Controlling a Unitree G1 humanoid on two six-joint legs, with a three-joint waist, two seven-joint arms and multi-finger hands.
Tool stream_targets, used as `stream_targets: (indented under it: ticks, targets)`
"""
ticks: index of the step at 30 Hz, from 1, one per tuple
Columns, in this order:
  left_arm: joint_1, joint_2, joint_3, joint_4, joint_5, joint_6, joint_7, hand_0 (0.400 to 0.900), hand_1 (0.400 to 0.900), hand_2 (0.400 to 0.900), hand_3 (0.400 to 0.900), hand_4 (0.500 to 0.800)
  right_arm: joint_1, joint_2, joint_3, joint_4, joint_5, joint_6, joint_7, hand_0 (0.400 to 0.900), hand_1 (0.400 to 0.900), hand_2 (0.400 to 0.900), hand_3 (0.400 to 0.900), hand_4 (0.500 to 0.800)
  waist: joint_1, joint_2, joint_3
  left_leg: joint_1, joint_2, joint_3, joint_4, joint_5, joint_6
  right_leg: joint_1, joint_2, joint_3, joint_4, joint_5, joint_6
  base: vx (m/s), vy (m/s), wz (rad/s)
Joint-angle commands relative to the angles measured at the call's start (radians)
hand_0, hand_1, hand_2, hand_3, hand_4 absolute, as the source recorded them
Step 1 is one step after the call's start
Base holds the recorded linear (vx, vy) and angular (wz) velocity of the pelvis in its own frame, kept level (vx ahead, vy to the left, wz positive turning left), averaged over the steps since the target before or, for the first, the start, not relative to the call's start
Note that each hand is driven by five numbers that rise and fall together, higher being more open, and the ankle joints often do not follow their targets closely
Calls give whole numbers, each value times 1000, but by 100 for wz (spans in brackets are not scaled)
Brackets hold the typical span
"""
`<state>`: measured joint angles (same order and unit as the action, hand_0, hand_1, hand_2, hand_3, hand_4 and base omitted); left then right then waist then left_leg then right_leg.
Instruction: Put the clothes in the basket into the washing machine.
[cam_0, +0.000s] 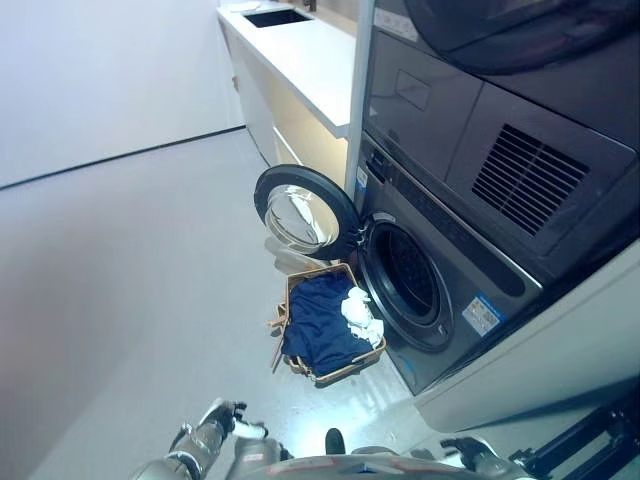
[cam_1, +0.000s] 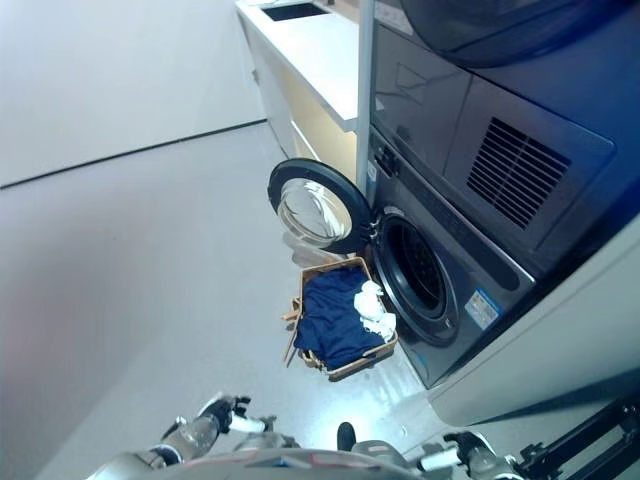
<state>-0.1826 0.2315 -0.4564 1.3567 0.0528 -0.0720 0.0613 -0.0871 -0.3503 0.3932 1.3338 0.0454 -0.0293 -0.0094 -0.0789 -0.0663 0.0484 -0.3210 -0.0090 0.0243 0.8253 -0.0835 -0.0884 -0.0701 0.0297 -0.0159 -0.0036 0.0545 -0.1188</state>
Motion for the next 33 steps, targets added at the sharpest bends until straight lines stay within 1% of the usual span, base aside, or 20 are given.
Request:
stream_targets:
  ticks: [1,4,6,7,8,9,11,12,13,14,17,18,20,21,23,24,26,30,32,33]
  targets:
    - [3,68,-38,-23,24,-8,48,900,900,900,900,800,-17,-29,29,-67,37,-31,-55,900,900,900,900,800,20,-32,67,32,90,51,-366,113,61,13,-28,56,36,-48,134,323,72,-15]
    - [1,65,-52,-12,33,-7,59,900,900,900,900,800,-53,-31,76,-81,-11,-31,-66,900,900,900,900,800,41,-5,58,74,163,-15,-704,219,23,51,-22,70,11,-83,163,342,160,-18]
    - [5,59,-66,-11,44,-3,65,900,900,900,900,800,-64,-44,85,-87,-35,-28,-88,900,900,900,900,800,39,11,46,83,206,-2,-838,262,-4,92,-38,71,0,-112,182,403,243,-12]
    - [6,57,-70,-7,50,-4,66,900,900,900,900,800,-76,-54,84,-96,-42,-30,-86,900,900,900,900,800,40,23,36,94,210,14,-867,265,-13,115,-46,73,-3,-128,194,269,183,-13]
    - [6,56,-70,-7,50,-4,66,900,900,900,900,800,-75,-54,83,-97,-43,-30,-86,900,900,900,900,800,41,22,38,99,209,17,-870,266,-12,118,-47,74,-4,-129,195,298,198,-46]
    - [16,57,-67,-10,57,-5,63,900,900,900,900,800,-84,-62,90,-98,-55,-27,-85,900,900,900,900,800,56,29,30,106,199,-30,-860,265,-8,139,-55,85,0,-140,200,384,275,-55]
    - [24,67,-62,-3,61,-7,59,900,900,900,900,800,-99,-71,99,-86,-102,-30,-88,900,900,900,900,800,68,29,11,118,164,-34,-823,238,0,141,-98,87,100,-161,218,439,346,-54]
    - [23,67,-62,-3,61,-7,58,900,900,900,900,800,-100,-71,99,-86,-103,-30,-88,900,900,900,900,800,69,30,8,113,166,-34,-822,239,0,137,-96,88,100,-159,218,232,230,-35]
    - [23,74,-56,-1,58,-5,58,900,900,900,900,800,-113,-75,103,-82,-116,-29,-82,900,900,900,900,800,76,29,12,131,140,-19,-821,216,16,102,-113,80,207,-147,227,169,203,-32]
    - [23,88,-46,-5,49,-3,57,900,900,900,900,800,-134,-80,114,-83,-128,-23,-77,900,900,900,900,800,82,25,24,140,116,-8,-807,196,38,41,-129,85,327,-87,234,176,249,-39]
    - [5,123,-36,-18,25,-4,70,900,900,900,900,800,-190,-90,140,-101,-145,-22,-88,900,900,900,900,800,79,33,79,141,103,-9,-794,189,56,-111,-109,89,496,-16,235,35,147,-9]
    - [3,128,-34,-17,18,-4,74,900,900,900,900,800,-210,-94,140,-106,-143,-23,-94,900,900,900,900,800,79,38,88,142,101,-9,-806,188,57,-145,-107,68,488,-35,228,64,114,-9]
    - [-2,128,-34,-3,0,-8,85,900,900,900,900,800,-256,-105,155,-112,-149,-20,-102,900,900,900,900,800,84,44,107,149,94,1,-837,182,48,-174,-131,-8,318,-62,220,111,50,-9]
    - [-9,121,-40,5,-9,-12,91,900,900,900,900,800,-286,-107,166,-113,-158,-16,-105,900,900,900,900,800,81,43,121,154,87,8,-854,180,39,-192,-144,-36,181,-27,224,110,0,2]
    - [-25,112,-40,12,-31,-15,107,900,900,900,900,800,-333,-110,187,-128,-176,-11,-118,900,900,900,900,800,78,37,147,159,73,13,-866,178,29,-215,-158,-39,67,36,236,109,-35,18]
    - [-28,107,-33,17,-38,-16,115,900,900,900,900,800,-336,-111,191,-139,-181,-15,-129,900,900,900,900,800,73,35,152,153,63,7,-867,170,26,-209,-163,-13,30,41,238,88,-102,58]
    - [-41,93,-22,-2,-75,-24,151,900,900,900,900,800,-363,-130,205,-140,-193,-6,-167,900,900,900,900,800,81,43,174,76,50,-6,-832,168,24,-253,-180,-35,41,70,230,48,-137,73]
    - [-57,70,-48,-36,-88,-35,169,900,900,900,900,800,-401,-172,208,-134,-184,-6,-199,900,900,900,900,800,73,68,204,-38,46,4,-722,159,10,-291,-200,-91,48,72,218,-6,-155,68]
    - [-102,65,-72,-60,-106,-34,185,900,900,900,900,800,-462,-215,229,-116,-167,-2,-223,900,900,900,900,800,72,107,229,-126,68,107,-698,191,7,-369,-201,-135,85,55,204,-83,-146,78]
    - [-102,65,-72,-60,-106,-34,185,900,900,900,900,800,-462,-215,229,-116,-167,-2,-223,900,900,900,900,800,73,107,228,-128,68,107,-697,191,7,-371,-201,-134,86,55,204,95,-4,-23]
